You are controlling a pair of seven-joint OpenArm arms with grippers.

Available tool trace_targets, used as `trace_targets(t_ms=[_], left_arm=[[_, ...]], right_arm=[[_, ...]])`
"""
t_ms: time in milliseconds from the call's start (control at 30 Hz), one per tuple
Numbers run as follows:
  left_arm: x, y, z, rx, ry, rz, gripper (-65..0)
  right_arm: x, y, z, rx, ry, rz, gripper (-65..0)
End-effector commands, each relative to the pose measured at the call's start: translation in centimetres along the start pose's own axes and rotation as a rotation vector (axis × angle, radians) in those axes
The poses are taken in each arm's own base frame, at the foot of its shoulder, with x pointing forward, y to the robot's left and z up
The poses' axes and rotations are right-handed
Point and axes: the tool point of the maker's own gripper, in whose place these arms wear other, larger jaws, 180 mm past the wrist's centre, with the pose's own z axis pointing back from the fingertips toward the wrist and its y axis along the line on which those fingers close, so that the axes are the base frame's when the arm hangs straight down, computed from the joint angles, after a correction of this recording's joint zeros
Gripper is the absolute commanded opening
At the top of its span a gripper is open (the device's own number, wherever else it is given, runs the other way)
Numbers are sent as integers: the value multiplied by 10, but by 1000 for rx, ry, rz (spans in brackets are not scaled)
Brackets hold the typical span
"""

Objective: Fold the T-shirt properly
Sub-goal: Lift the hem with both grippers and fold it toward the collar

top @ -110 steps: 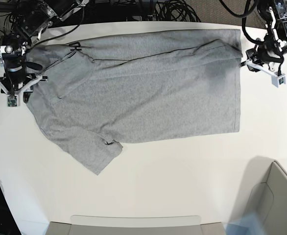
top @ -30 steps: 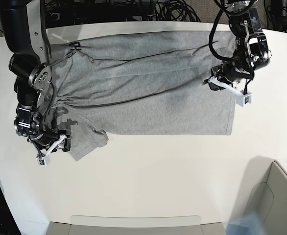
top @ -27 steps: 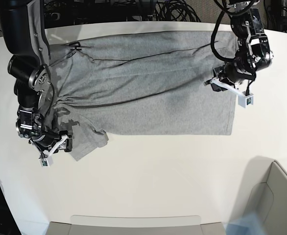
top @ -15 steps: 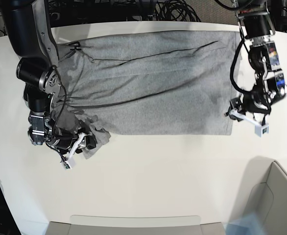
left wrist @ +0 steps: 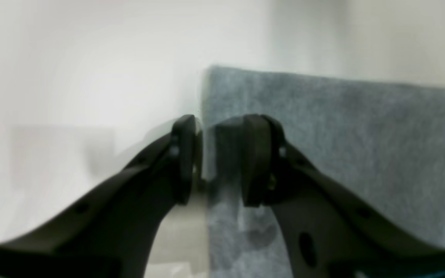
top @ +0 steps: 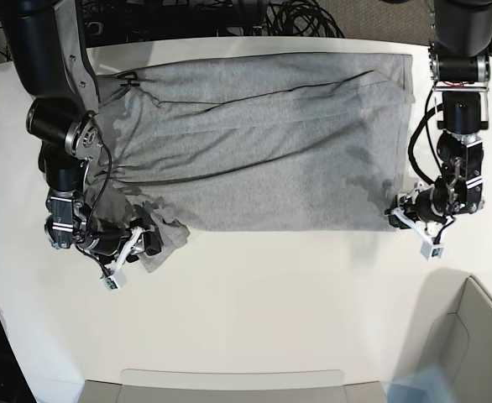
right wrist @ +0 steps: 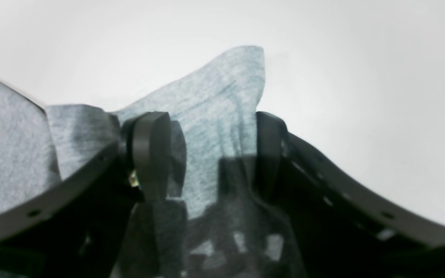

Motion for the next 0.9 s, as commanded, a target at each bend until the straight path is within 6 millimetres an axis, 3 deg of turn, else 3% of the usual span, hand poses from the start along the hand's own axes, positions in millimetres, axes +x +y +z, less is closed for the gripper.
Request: trace_targets(t_ms=[0, 167, 400, 467, 600, 700, 867], left_arm=[[14, 4, 5, 5, -36, -13, -440], [1, -5, -4, -8, 4, -41, -439], [-17, -33, -18, -59, 42, -45, -451], [-29, -32, -20, -60, 61, -37, -494], [-38, -30, -22, -55, 78, -26, -648], [-45, -28, -22, -52, 88, -28, -650], [-22, -2, -8, -32, -12, 110, -650]], right_arm=[[-25, -6, 4, -15, 136, 43, -314], [-25, -6, 4, -15, 136, 43, -314], [-25, -6, 4, -15, 136, 43, -324], [-25, -6, 4, -15, 136, 43, -366], [-22, -7, 4, -18, 131, 45, -525], [-7, -12, 7, -43, 97, 61, -637], [41, -20, 12, -139, -5, 108, -650]])
